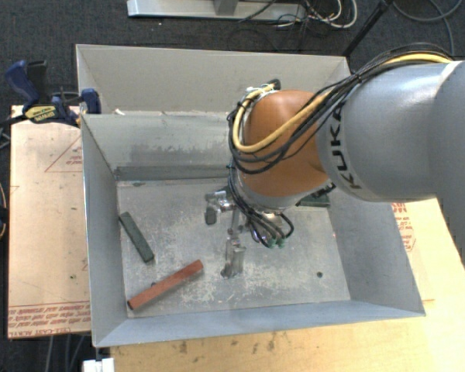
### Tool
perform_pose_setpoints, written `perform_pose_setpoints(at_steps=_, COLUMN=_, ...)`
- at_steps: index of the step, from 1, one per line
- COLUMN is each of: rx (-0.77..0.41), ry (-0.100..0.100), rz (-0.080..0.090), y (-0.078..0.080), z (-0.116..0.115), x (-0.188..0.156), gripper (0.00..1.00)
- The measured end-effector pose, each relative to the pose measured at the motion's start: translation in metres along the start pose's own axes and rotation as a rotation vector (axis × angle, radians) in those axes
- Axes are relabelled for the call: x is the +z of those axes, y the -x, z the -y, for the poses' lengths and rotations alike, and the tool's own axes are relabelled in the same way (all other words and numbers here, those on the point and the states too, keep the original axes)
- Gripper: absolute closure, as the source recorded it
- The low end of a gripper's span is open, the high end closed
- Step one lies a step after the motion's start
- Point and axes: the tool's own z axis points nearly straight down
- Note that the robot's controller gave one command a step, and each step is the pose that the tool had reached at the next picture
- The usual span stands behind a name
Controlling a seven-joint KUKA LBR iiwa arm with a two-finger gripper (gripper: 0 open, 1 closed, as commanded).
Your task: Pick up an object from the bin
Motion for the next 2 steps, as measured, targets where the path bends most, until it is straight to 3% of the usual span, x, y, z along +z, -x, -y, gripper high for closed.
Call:
perform_pose_setpoints(at_steps=1, rx=-0.097, ry=0.000, rz=-0.002, y=0.0131, z=-0.0231, x=0.0932, gripper=1.00)
perform_pose_setpoints(at_steps=2, rx=-0.096, ry=0.000, rz=-0.002, y=0.0131, z=-0.0230, x=0.0932, gripper=1.00)
